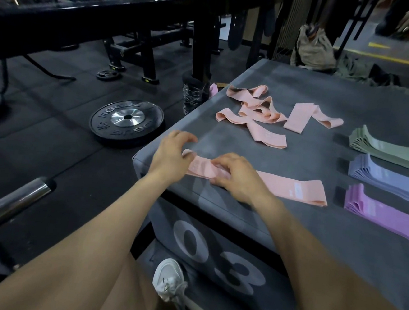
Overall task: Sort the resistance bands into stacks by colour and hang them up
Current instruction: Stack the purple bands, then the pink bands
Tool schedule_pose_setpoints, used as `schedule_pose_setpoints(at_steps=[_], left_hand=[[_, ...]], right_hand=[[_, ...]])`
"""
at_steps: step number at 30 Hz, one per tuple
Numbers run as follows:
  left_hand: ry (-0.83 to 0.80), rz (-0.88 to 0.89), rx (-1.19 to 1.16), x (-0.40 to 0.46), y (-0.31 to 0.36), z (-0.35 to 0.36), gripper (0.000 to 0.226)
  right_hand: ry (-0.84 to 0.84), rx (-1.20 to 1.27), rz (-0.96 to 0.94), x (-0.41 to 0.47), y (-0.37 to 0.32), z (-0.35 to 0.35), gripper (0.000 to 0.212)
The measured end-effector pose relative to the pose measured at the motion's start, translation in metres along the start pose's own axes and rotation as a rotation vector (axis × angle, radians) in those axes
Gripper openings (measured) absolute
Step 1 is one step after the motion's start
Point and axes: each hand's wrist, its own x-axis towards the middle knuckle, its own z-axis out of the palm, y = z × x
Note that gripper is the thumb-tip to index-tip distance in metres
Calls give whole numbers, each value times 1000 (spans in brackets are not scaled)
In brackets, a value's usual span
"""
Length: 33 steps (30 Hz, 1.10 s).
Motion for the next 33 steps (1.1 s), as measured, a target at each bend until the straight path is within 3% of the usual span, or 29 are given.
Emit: schedule_pose_setpoints(at_steps=[4,10,14,17,23,29,33], left_hand=[[-114,52,141,-3,-3,6,22],[-114,10,116,-3,2,10,23],[-72,33,137,12,23,12,24],[-118,101,99,44,47,20,23],[-261,39,76,92,68,64,29],[-250,-4,43,114,64,87,27],[-278,54,14,120,71,94,33]], right_hand=[[11,-17,7,0,0,0,48],[15,63,31,0,-2,-6,47],[176,158,157,12,8,-31,38],[263,92,232,34,31,-55,36],[163,-161,354,67,80,-68,33],[75,-148,389,85,100,-71,60],[61,-94,376,87,96,-80,42]])
